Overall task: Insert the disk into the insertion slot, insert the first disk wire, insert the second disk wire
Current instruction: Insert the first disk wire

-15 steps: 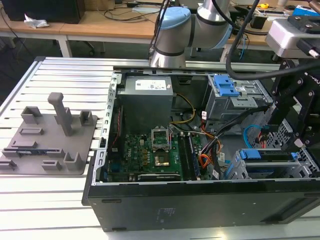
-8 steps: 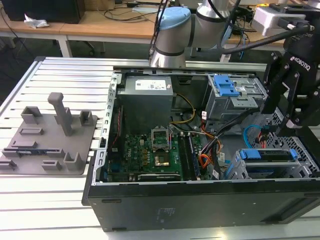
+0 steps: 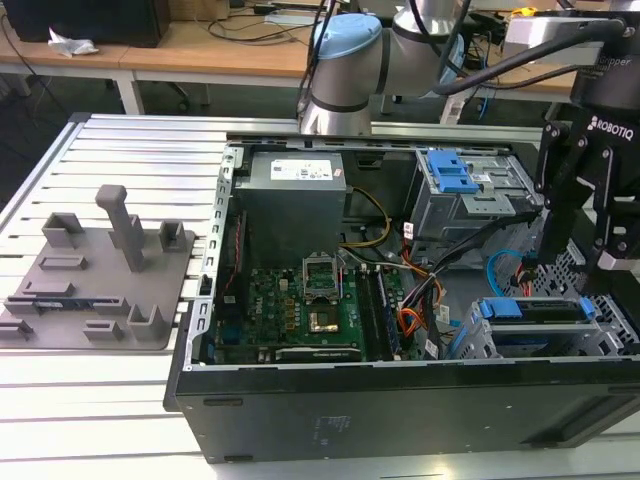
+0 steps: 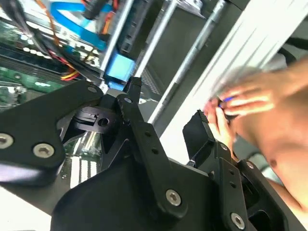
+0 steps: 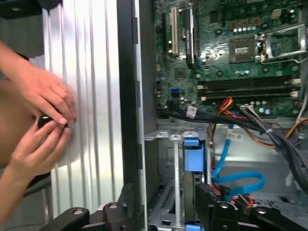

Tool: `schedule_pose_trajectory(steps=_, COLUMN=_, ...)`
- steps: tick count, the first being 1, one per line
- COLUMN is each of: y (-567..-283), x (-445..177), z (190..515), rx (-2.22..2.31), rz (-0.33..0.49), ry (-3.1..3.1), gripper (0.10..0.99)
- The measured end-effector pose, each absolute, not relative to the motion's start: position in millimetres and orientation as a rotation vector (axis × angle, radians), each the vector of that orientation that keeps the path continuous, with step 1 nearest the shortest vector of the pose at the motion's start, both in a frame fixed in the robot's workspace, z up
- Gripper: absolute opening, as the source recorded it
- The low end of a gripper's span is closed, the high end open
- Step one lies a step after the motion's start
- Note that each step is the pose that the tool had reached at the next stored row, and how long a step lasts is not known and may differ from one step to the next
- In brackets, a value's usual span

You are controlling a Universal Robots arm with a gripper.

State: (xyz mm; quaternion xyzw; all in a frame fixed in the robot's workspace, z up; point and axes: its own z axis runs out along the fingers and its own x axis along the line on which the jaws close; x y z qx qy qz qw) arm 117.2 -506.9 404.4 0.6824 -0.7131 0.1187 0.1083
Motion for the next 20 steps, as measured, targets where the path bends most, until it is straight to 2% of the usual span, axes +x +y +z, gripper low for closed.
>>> schedule_pose_trajectory(steps=5, y=-505, x=117, z=401, rx=1.979, rz=0.373, ry=-2.095, gripper=0.624)
schedule_pose_trajectory(steps=11, y=-502, x=118, z=400, rx=1.959, rz=0.444, ry=-2.143, gripper=0.624)
schedule_pose_trajectory(steps=20, y=-475, x=132, z=394, rx=1.919, rz=0.475, ry=-2.088, gripper=0.624)
